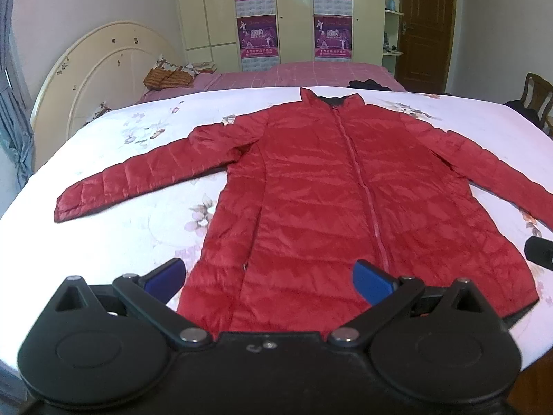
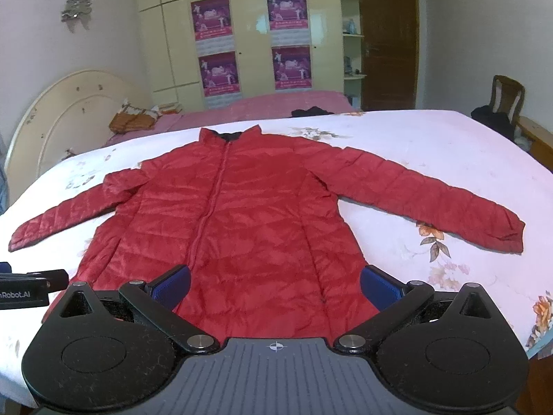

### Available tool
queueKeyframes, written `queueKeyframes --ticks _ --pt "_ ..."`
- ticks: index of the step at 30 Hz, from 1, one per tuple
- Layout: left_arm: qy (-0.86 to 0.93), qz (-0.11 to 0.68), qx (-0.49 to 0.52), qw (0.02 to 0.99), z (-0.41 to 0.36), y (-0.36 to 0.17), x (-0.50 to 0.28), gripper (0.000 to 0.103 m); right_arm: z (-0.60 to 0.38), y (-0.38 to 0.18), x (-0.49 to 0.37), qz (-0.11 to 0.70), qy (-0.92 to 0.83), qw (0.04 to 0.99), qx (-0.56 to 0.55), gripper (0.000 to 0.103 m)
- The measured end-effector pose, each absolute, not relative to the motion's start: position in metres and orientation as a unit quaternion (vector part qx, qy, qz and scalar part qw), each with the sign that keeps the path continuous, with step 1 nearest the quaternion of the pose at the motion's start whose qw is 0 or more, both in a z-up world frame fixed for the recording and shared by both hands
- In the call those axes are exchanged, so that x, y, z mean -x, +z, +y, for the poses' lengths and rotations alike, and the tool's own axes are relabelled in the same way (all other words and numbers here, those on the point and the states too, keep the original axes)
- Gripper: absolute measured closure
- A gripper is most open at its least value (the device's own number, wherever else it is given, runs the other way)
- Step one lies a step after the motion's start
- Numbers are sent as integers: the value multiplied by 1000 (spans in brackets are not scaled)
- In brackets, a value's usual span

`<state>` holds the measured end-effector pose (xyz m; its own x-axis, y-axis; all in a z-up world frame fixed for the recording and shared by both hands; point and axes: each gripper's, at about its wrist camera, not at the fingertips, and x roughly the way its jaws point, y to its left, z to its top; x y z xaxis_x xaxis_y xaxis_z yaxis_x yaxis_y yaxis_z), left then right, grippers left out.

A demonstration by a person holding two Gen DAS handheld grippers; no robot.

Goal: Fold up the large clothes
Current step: 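Move the right tool to the jacket sleeve cuff and close on it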

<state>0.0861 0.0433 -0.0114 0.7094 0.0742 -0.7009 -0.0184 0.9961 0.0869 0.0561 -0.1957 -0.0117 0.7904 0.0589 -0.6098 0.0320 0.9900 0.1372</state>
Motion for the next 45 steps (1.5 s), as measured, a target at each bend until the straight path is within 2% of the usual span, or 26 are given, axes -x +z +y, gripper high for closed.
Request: queueKeyframes --ticks 25,40,42,45 --pt "-15 388 -52 920 61 -40 -234 0 -206 -19 -175 320 -79 939 -96 0" --pt "14 390 -46 919 17 -71 -295 3 -312 -44 -213 325 -110 934 -103 0" --pt "16 394 -47 918 8 -78 -308 8 -331 -48 -217 326 -116 933 -103 0" --pt "30 401 -45 914 1 -87 -324 9 -360 -55 -222 329 -132 929 -104 0"
